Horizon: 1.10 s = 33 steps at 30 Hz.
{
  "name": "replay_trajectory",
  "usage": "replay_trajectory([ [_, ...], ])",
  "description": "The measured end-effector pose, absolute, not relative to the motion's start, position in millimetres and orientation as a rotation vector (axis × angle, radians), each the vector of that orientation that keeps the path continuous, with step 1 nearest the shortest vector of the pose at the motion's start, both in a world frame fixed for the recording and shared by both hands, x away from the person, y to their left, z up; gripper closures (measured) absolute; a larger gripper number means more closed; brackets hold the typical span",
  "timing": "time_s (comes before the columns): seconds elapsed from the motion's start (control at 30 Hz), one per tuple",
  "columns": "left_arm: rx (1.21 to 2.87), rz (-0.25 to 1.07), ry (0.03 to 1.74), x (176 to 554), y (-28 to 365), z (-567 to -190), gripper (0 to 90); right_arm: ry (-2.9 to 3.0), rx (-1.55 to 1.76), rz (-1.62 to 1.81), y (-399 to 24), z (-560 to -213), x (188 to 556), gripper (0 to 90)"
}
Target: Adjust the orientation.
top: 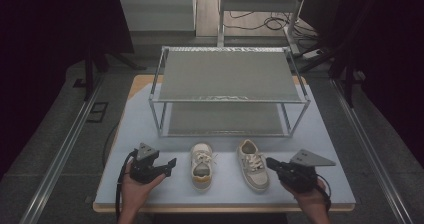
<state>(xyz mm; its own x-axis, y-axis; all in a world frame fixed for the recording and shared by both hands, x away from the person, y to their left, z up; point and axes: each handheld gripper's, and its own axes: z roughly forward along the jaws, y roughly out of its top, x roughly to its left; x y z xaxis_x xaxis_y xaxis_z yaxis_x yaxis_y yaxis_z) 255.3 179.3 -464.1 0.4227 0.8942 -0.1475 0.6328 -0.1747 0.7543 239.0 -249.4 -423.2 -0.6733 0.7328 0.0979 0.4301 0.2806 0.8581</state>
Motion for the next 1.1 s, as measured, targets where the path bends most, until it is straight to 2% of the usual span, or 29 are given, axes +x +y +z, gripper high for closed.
replay_trajectory([
  [0.27, 1.909, 0.39, 1.284, 254.7, 177.3, -467.0, 29.4, 2.454, 0.921, 1.289, -181.2, -452.4, 242.5, 89.6],
  [0.57, 1.903, 0.368, 1.28, 255.1, 179.7, -465.9, 28.6, 2.562, 0.842, 1.208, -130.7, -474.8, 250.7, 89.6],
  [1.1, 1.856, 0.381, 1.31, 249.2, 189.4, -457.8, 27.8, 2.631, 0.769, 1.218, -90.7, -489.1, 242.7, 89.6],
])
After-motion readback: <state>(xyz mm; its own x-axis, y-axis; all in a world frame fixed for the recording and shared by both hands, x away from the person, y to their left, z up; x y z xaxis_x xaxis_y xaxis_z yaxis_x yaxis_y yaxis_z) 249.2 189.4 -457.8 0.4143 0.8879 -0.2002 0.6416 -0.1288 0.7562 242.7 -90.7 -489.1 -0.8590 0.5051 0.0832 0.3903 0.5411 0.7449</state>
